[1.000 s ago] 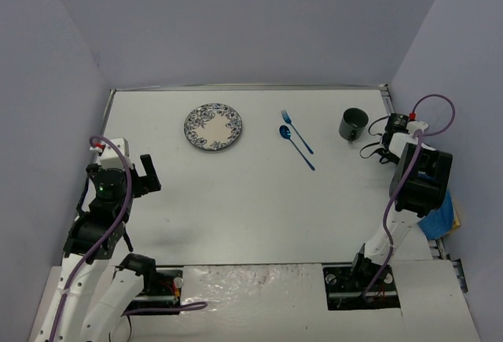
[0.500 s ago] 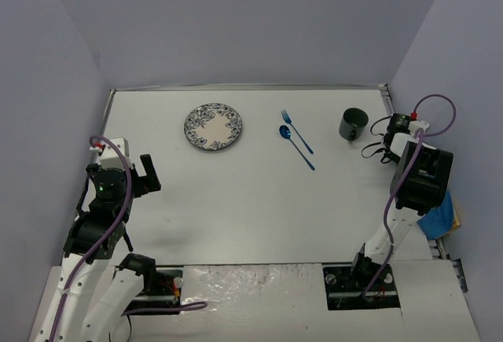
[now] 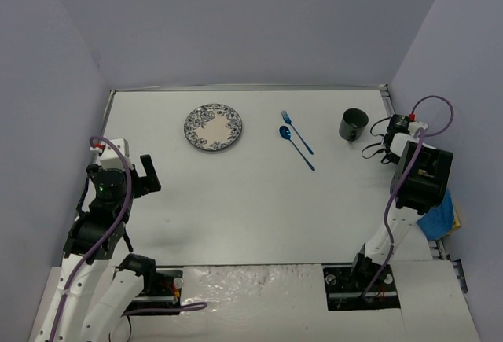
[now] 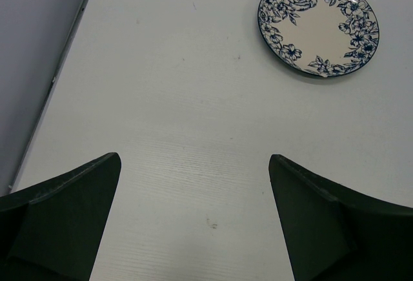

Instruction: Set the dinner table for one person

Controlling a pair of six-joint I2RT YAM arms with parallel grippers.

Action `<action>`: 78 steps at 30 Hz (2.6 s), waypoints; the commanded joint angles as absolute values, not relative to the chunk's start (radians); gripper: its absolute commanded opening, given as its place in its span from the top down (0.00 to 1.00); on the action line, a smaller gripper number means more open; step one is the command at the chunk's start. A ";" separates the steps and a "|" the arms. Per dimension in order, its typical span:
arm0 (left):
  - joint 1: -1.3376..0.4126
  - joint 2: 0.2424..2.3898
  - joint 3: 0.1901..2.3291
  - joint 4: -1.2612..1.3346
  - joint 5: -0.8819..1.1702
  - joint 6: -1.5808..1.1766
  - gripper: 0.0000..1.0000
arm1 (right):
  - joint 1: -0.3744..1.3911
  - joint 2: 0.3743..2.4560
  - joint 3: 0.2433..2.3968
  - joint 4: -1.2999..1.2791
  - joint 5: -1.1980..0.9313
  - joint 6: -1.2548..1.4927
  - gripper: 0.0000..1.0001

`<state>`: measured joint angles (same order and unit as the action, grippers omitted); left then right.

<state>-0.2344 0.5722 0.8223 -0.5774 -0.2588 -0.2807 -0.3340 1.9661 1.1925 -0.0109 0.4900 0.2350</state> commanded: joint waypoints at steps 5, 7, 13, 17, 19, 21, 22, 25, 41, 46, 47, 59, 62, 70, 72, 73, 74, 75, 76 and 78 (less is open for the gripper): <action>-0.230 0.584 0.864 -0.554 -0.234 -0.289 0.03 | -0.169 1.618 1.206 -0.238 0.575 0.324 1.00; -0.230 0.578 0.892 -0.581 -0.229 -0.290 0.03 | -0.139 1.514 1.177 -0.249 0.562 0.339 1.00; -0.230 0.564 0.992 -0.674 -0.202 -0.301 0.03 | -0.090 1.265 1.117 -0.253 0.428 0.355 1.00; -0.230 0.566 1.058 -0.723 -0.170 -0.331 0.03 | -0.055 1.145 1.133 -0.268 0.273 0.332 1.00; -0.230 0.568 1.080 -0.737 -0.144 -0.342 0.03 | -0.030 1.099 1.156 -0.286 0.202 0.319 1.00; -0.230 0.571 1.095 -0.754 -0.127 -0.352 0.03 | -0.009 1.068 1.174 -0.294 0.130 0.311 1.00; -0.230 0.573 1.101 -0.759 -0.122 -0.357 0.03 | 0.001 1.056 1.182 -0.299 0.097 0.308 1.00; -0.230 0.586 1.123 -0.779 -0.110 -0.376 0.03 | 0.076 1.018 1.215 -0.310 -0.016 0.315 1.00; -0.230 0.622 1.213 -0.851 -0.039 -0.443 0.03 | 0.622 1.165 1.373 -0.202 -0.127 0.399 1.00; -0.230 0.593 1.238 -0.919 -0.098 -0.453 0.03 | 0.910 1.275 1.306 -0.083 -0.037 0.440 1.00; -0.230 0.585 1.240 -0.937 -0.111 -0.457 0.03 | 0.965 1.331 1.298 -0.067 -0.021 0.440 1.00; -0.230 0.460 1.247 -1.081 -0.259 -0.506 0.03 | 1.284 1.763 1.380 -0.011 -0.099 0.425 0.48; -0.230 0.453 1.216 -1.086 -0.235 -0.524 0.03 | 1.266 1.700 1.357 -0.018 -0.054 0.388 0.21; -0.230 0.474 1.027 -0.985 -0.108 -0.612 0.03 | 0.984 1.439 1.171 -0.051 -0.067 0.302 0.13; -0.230 0.483 0.983 -0.950 -0.083 -0.621 0.03 | 0.917 1.431 1.134 -0.065 -0.090 0.262 0.15; -0.230 0.487 0.967 -0.937 -0.072 -0.625 0.03 | 0.886 1.434 1.117 -0.069 -0.111 0.247 0.16; -0.230 0.491 0.953 -0.928 -0.063 -0.629 0.03 | 0.856 1.440 1.101 -0.072 -0.137 0.236 0.17; -0.232 0.494 0.945 -0.928 -0.055 -0.629 0.03 | 0.837 1.440 1.090 -0.072 -0.157 0.229 0.18; -0.231 0.497 0.939 -0.920 -0.047 -0.628 0.03 | 0.829 1.460 1.079 -0.072 -0.159 0.213 0.18; -0.230 0.504 0.928 -0.903 -0.030 -0.625 0.03 | 0.813 1.500 1.057 -0.072 -0.162 0.182 0.18</action>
<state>-0.2344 0.4755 0.9241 -1.0192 -0.0907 -0.6022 0.8230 1.4295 1.1049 -0.0710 -0.0944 0.2798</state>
